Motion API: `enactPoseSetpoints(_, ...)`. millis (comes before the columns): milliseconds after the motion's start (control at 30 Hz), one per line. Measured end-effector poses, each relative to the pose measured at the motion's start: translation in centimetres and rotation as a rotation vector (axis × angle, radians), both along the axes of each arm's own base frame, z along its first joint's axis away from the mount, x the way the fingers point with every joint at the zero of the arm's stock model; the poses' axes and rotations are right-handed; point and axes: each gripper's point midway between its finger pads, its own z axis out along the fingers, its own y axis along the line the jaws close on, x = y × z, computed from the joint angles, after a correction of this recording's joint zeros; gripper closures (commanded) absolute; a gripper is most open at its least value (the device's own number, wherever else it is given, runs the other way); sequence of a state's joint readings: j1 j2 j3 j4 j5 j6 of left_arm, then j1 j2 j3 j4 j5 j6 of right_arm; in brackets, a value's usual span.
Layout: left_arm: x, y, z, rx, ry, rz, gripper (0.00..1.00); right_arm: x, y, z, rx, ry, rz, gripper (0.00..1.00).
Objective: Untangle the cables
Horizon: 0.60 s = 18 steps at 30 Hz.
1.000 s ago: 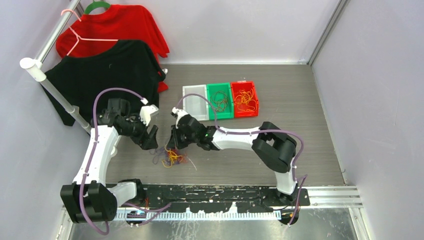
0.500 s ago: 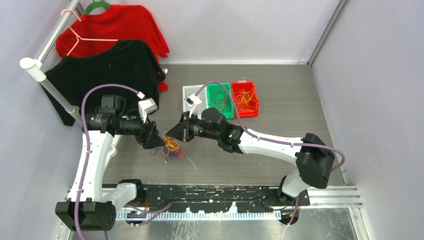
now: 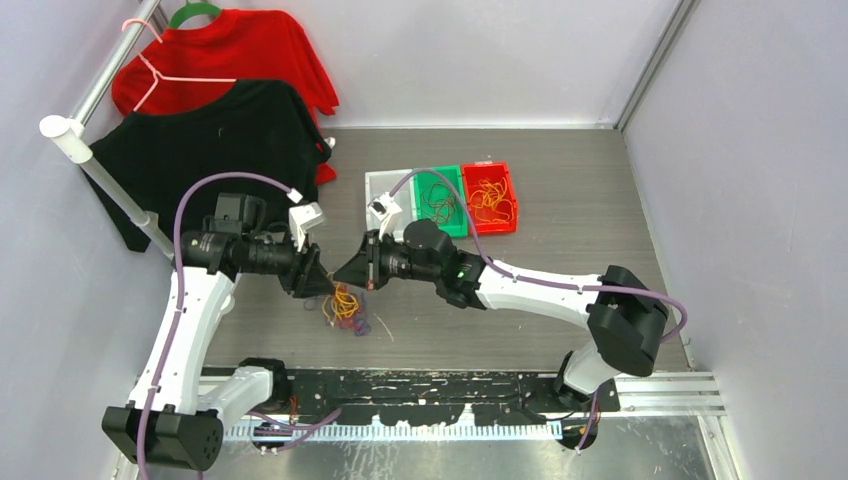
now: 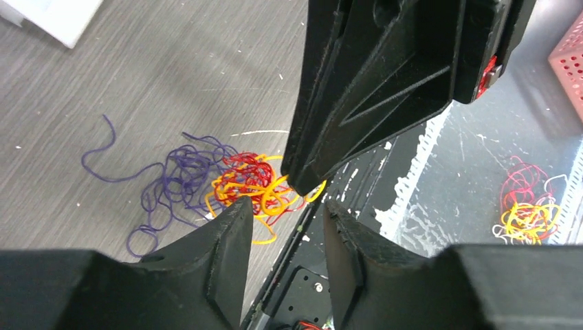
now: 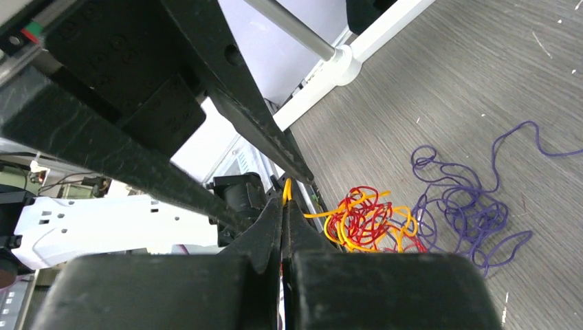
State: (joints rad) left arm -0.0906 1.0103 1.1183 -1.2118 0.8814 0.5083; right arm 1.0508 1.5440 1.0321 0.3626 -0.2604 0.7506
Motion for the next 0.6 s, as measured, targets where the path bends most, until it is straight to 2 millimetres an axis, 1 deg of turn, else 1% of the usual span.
enactPoseSetpoints(200,0.7,0.1,0.1,0.008,-0.019,0.022,0.77,-0.6,-0.3,-1.3,-0.014,0.037,0.012,0.99)
enactPoseSetpoints(333,1.0,0.1,0.3,0.007,-0.041,0.031,0.84,-0.8,-0.5,-1.8,-0.019,0.058,0.016,0.99)
enactPoseSetpoints(400,1.1,0.2,0.5,0.006,-0.060,0.035,0.85,-1.0,-0.5,-1.7,-0.014,0.066,0.019,0.99)
enactPoseSetpoints(433,1.1,0.2,0.6,0.005,-0.074,0.038,0.84,-1.0,-0.5,-1.5,-0.008,0.066,0.020,0.99)
enactPoseSetpoints(467,1.2,0.2,0.6,0.003,-0.085,0.041,0.79,-1.0,-0.5,-1.3,-0.002,0.068,0.022,0.99)
enactPoseSetpoints(533,1.1,0.2,0.7,0.000,-0.102,0.044,0.66,-1.2,-0.5,-0.9,0.010,0.072,0.026,0.99)
enactPoseSetpoints(600,0.9,0.2,0.8,0.000,-0.112,0.038,0.57,-1.3,-0.5,-0.7,0.017,0.073,0.031,0.99)
